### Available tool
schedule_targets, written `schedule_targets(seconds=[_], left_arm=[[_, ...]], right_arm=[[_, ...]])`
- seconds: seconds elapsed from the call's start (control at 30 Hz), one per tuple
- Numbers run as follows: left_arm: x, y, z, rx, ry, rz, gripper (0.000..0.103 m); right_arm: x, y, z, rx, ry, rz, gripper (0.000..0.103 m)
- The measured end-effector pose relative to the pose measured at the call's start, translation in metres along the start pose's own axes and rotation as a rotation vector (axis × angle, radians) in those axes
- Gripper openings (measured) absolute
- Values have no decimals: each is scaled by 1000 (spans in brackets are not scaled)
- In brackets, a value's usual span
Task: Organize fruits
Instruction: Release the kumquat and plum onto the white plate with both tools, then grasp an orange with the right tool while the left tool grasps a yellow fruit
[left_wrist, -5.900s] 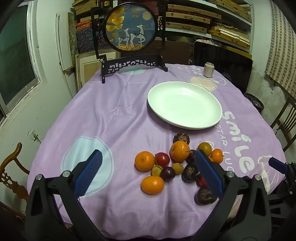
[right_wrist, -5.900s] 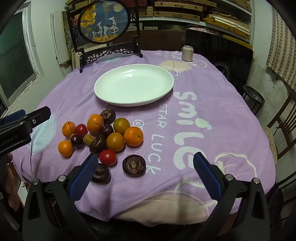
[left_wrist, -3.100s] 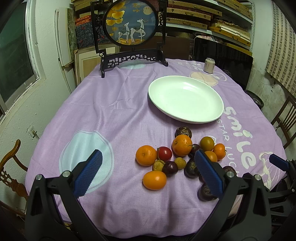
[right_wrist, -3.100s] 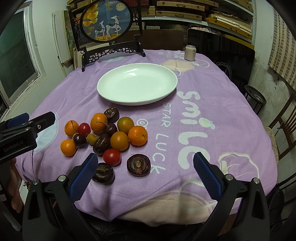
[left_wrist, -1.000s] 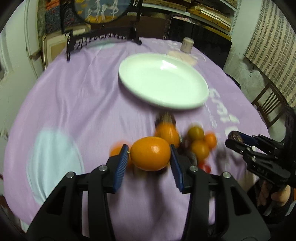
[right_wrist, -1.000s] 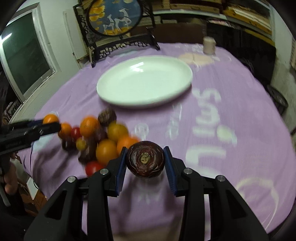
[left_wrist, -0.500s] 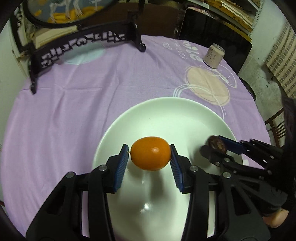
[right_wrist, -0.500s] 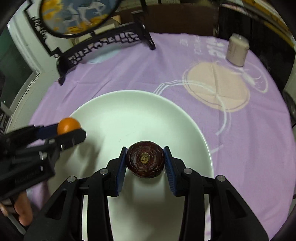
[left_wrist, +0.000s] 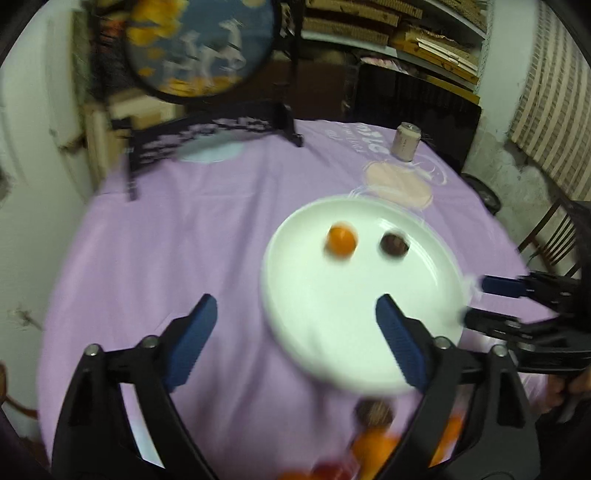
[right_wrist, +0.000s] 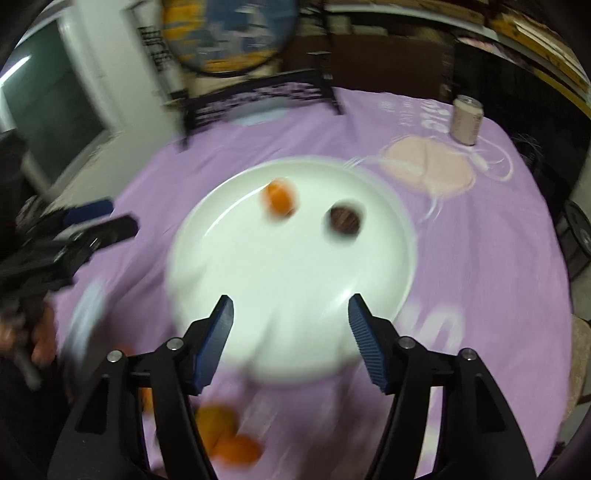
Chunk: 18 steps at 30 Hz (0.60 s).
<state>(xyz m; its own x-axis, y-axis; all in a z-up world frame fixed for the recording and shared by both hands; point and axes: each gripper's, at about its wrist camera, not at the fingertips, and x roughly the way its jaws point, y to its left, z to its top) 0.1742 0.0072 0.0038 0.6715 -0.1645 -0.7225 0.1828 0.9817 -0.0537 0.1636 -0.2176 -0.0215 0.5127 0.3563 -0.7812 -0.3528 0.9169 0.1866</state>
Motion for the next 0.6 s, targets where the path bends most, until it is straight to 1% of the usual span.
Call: schedule_targets(seconds=[0.03, 0.07, 0.1, 0.13, 0.17, 0.23, 0.3, 0.4, 0.47, 0.53, 0.6], left_arm=[[-13, 4, -22, 0, -18, 11, 90], [-22, 8, -37, -10, -24, 10, 91], [-30, 15, -60, -42, -22, 5, 91], [-35, 20, -75, -72, -13, 2, 91], [-39, 30, -95, -123, 5, 0, 91], [-42, 40, -114, -175, 37, -8, 91], [-45, 41, -124, -171, 59, 6, 91], [-57, 29, -132, -118, 28, 45, 91], [-63, 20, -136, -105, 8, 41, 91], [-64, 17, -141, -96, 11, 22, 91], [-64, 12, -146, -71, 23, 30, 91]], right_arm=[[-8, 9, -25, -5, -8, 7, 65], [-13, 16, -41, -6, -11, 6, 65], [-18, 23, -62, -7, -16, 6, 65], [-22, 29, -75, -10, -20, 4, 65], [-26, 34, -89, -11, -25, -11, 65], [-31, 41, -104, -5, -29, -60, 65], [-33, 46, -113, -2, -19, -89, 65], [-35, 51, -118, -7, -16, -112, 65], [-35, 56, -121, 2, -20, -124, 65], [-34, 60, -124, 0, -18, -139, 65], [-34, 62, -132, -9, -11, -161, 65]])
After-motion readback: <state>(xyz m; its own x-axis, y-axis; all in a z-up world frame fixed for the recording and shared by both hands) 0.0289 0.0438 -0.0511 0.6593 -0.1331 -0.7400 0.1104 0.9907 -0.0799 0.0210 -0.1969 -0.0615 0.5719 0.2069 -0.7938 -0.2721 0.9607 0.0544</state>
